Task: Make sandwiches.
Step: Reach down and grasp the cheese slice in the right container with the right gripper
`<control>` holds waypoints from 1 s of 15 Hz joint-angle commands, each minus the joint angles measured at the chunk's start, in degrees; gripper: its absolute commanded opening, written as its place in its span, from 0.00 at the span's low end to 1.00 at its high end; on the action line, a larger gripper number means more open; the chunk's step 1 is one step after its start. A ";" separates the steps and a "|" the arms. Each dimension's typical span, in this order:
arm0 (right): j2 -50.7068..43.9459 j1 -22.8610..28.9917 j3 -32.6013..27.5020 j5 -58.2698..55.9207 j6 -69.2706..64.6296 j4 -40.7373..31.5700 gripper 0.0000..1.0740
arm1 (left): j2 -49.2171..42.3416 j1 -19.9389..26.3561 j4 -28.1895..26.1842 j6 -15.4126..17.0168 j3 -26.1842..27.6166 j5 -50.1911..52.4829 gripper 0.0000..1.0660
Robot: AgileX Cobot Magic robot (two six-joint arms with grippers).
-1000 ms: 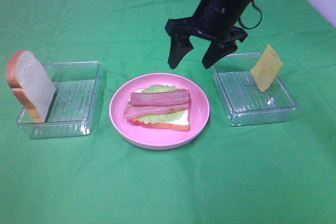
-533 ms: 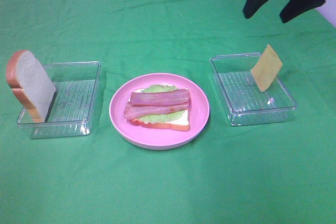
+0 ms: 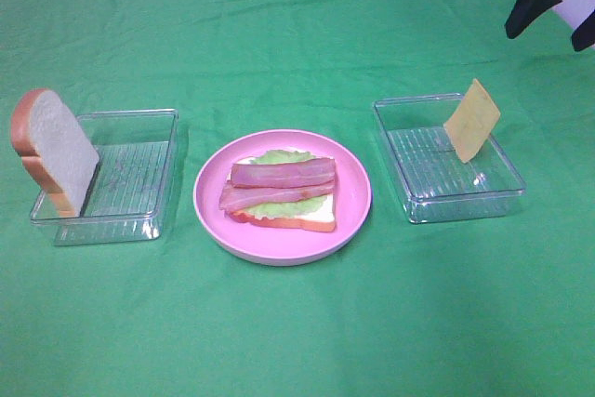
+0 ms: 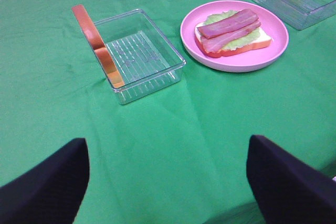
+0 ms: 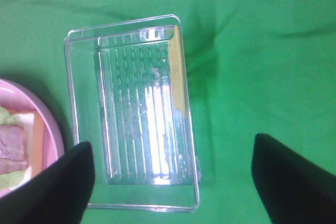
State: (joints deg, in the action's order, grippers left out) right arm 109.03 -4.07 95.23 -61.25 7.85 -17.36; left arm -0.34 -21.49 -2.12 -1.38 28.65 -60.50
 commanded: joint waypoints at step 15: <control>21.89 0.06 14.78 -2.01 1.09 -3.61 0.55 | -1.15 -0.34 -0.23 -0.11 -0.11 0.69 0.73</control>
State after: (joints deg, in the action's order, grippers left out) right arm 130.69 -4.01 109.49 -63.03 9.05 -20.68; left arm -0.34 -21.49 -2.12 -1.38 28.65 -60.50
